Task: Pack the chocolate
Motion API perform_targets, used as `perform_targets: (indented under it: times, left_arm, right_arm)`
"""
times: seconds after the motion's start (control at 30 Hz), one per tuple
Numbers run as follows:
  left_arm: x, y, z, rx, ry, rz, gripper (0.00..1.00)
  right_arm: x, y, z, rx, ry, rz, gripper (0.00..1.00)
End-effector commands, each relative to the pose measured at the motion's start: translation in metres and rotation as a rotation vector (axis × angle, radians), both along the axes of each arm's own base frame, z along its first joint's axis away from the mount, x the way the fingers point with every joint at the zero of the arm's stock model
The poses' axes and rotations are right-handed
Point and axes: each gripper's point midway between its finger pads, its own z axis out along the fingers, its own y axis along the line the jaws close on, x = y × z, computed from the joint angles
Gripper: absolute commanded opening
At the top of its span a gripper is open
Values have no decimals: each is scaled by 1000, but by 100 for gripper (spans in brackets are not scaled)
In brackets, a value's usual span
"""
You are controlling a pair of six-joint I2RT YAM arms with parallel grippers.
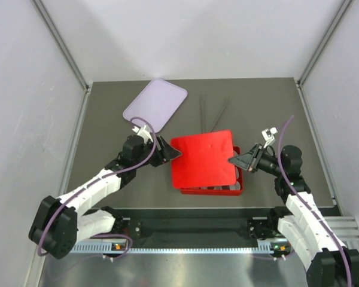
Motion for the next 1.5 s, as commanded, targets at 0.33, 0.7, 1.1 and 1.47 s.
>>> perform_targets:
  times: [0.33, 0.7, 1.1, 1.47]
  left_arm:
    - [7, 2, 8, 74, -31, -26, 67]
    - [2, -5, -14, 64, 46, -68, 57]
    - [-1, -10, -26, 57, 88, -95, 52]
    - [-4, -24, -28, 16, 81, -138, 52]
  right_arm:
    - [6, -10, 9, 11, -38, 10, 0]
    - [25, -27, -9, -21, 3, -56, 0]
    - [33, -42, -43, -97, 61, -112, 1]
    - [36, -63, -70, -240, 116, -210, 20]
